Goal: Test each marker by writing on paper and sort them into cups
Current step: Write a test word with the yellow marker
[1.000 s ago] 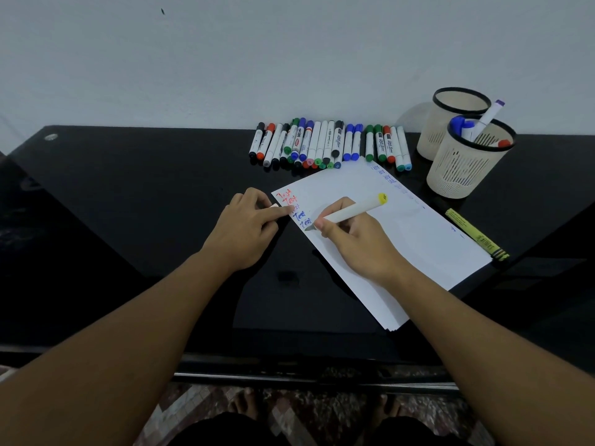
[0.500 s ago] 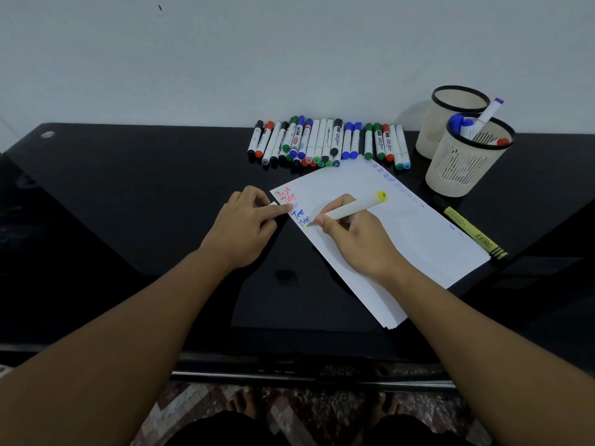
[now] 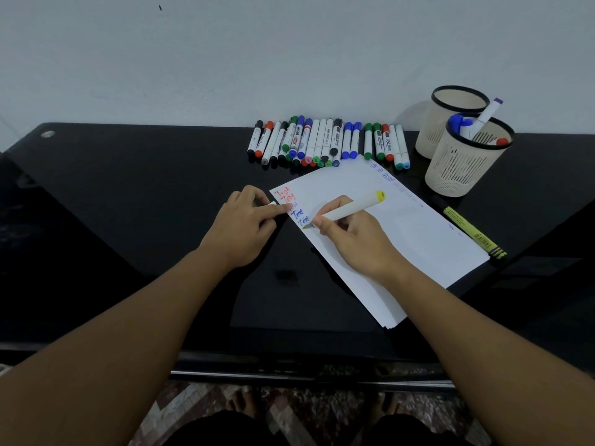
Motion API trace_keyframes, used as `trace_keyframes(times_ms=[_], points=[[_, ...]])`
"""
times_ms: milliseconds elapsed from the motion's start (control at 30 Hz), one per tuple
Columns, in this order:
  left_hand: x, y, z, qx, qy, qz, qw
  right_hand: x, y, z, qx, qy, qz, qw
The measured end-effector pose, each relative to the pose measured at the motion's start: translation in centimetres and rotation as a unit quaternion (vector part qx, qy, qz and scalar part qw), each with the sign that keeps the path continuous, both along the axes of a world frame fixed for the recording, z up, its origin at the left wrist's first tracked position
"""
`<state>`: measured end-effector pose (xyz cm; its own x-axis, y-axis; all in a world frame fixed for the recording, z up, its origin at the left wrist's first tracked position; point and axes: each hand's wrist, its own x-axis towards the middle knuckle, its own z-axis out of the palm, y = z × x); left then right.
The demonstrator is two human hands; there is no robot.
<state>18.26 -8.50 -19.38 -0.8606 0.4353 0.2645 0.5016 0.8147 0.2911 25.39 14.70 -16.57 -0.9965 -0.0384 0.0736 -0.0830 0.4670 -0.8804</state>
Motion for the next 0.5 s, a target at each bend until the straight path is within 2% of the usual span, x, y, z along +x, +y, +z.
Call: trace_keyframes(times_ms=[500], points=[[0.01, 0.02, -0.03, 0.002, -0.003, -0.001, 1.0, 0.0, -0.01, 0.04, 0.015, 0.006, -0.007, 1.0]])
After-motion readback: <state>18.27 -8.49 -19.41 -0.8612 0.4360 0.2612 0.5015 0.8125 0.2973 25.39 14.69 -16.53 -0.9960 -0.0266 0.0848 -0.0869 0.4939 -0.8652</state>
